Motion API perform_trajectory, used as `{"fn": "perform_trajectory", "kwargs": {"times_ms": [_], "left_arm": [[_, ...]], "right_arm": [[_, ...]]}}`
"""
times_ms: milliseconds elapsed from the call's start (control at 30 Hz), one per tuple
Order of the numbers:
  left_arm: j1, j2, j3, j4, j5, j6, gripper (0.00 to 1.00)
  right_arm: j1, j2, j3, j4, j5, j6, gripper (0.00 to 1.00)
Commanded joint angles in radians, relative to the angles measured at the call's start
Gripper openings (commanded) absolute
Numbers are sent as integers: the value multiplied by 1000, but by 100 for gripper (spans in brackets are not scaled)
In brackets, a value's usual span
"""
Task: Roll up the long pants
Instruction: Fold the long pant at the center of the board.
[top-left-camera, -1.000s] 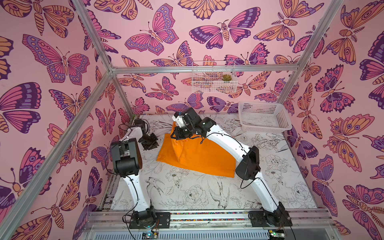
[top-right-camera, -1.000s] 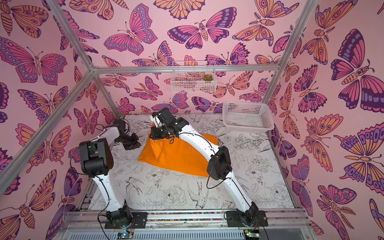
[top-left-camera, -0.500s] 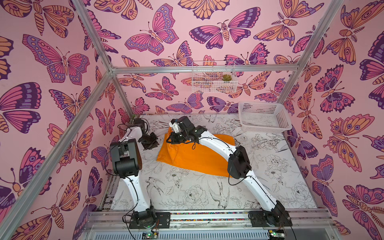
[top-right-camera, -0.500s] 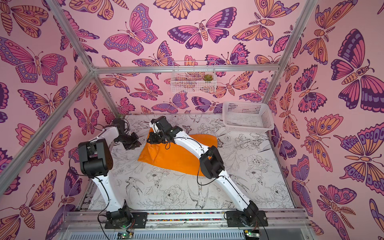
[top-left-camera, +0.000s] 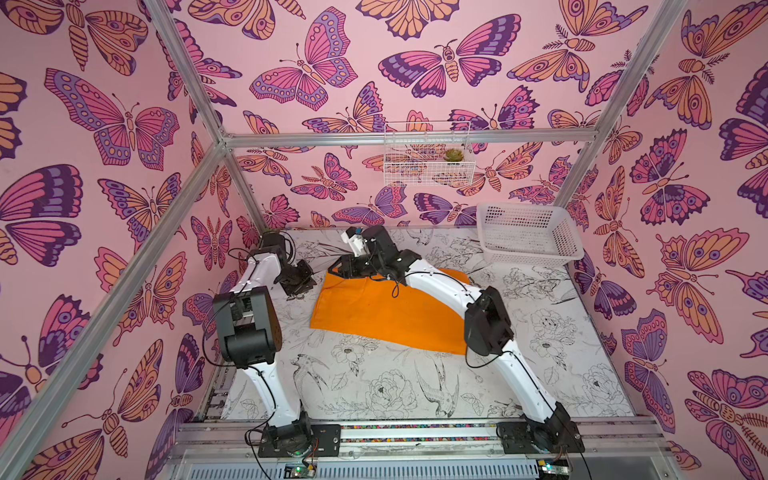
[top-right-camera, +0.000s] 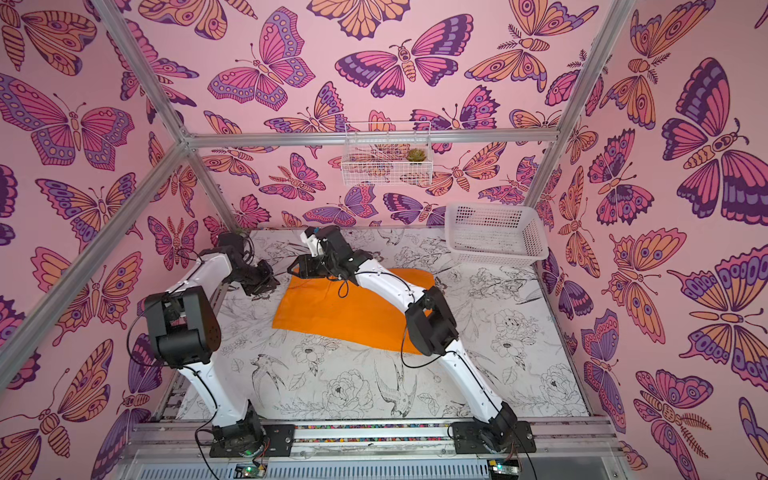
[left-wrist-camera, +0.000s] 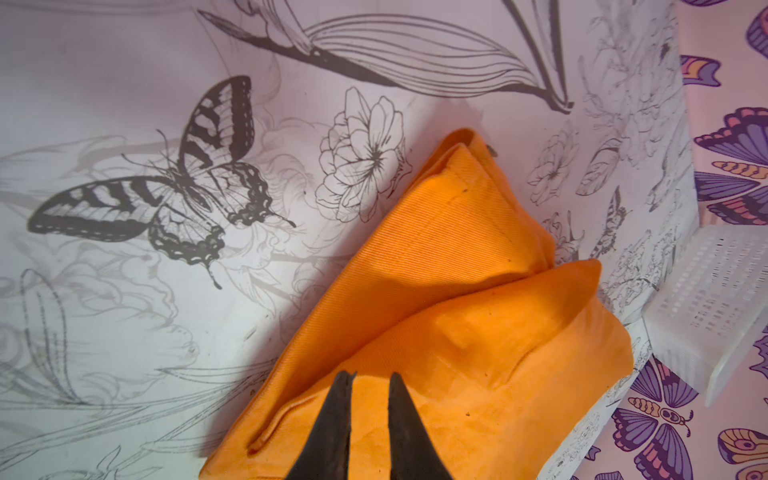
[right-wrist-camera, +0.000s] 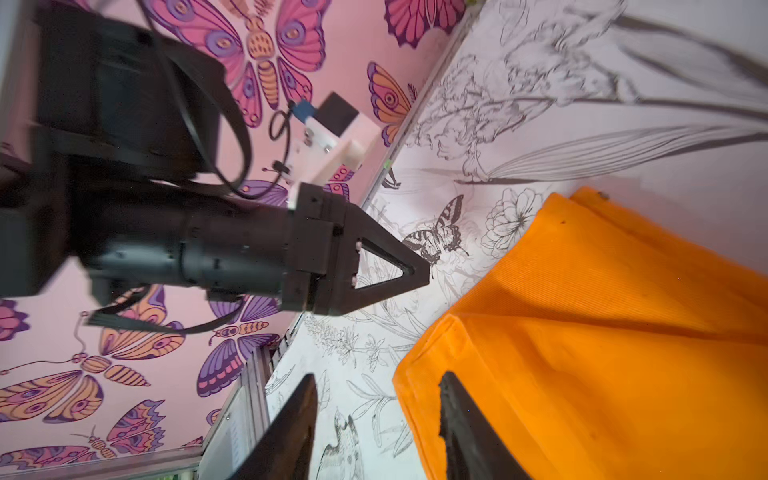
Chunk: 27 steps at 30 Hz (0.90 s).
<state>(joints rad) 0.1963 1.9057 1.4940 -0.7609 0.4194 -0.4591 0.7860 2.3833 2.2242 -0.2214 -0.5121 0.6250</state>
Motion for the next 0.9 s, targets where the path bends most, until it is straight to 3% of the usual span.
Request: {"fn": "perform_trajectory", "kwargs": {"times_ms": [0, 200, 367, 567, 867], "left_arm": [[-30, -87, -8, -21, -27, -4, 20], [-182, -154, -49, -39, -86, -5, 21], [-322, -44, -11, -37, -101, -18, 24], [-324, 7, -18, -31, -108, -46, 35], [-323, -52, -189, 142, -56, -190, 42]], "right_arm": [[-67, -213, -181, 25, 30, -79, 48], [-74, -408, -529, -68, 98, -181, 46], [-80, -481, -740, 20, 119, -138, 43], [-97, -537, -792, -49, 125, -166, 41], [-130, -567, -854, -23, 84, -158, 38]]}}
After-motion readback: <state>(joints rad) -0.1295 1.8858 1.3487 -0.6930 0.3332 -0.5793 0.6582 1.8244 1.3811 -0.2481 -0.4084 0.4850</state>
